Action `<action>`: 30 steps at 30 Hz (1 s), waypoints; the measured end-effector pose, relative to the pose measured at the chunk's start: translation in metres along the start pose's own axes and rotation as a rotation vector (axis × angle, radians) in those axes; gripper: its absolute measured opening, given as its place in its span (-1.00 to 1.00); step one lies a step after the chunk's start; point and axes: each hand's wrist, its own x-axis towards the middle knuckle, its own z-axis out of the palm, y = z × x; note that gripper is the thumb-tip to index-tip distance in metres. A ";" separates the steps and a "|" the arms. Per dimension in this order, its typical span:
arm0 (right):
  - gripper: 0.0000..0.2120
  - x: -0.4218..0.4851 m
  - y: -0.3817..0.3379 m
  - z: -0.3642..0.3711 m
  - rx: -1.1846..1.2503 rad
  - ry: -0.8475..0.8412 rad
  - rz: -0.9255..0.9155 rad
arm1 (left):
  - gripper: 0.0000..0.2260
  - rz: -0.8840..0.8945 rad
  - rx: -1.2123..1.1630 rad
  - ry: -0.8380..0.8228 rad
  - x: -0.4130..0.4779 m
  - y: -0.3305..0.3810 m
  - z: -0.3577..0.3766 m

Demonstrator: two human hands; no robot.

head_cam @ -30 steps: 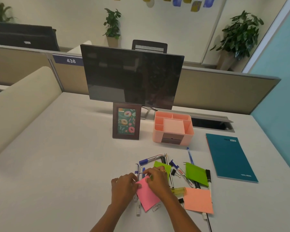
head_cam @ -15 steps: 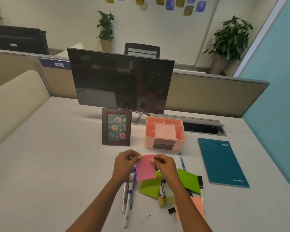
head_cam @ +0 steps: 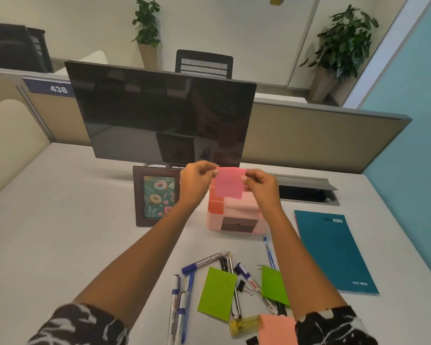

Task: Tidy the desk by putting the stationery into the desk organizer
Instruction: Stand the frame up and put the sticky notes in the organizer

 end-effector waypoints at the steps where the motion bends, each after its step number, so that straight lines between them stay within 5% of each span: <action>1: -0.86 0.011 0.001 0.002 -0.027 0.011 -0.009 | -0.90 -0.004 0.008 0.010 0.010 0.000 0.004; 11: -0.86 0.068 0.035 0.026 -0.401 -0.022 -0.006 | -0.88 -0.066 0.133 0.003 0.051 -0.034 0.035; 30: -0.78 0.077 0.064 0.035 -0.589 -0.084 -0.076 | -0.88 -0.214 0.342 -0.043 0.058 -0.077 0.058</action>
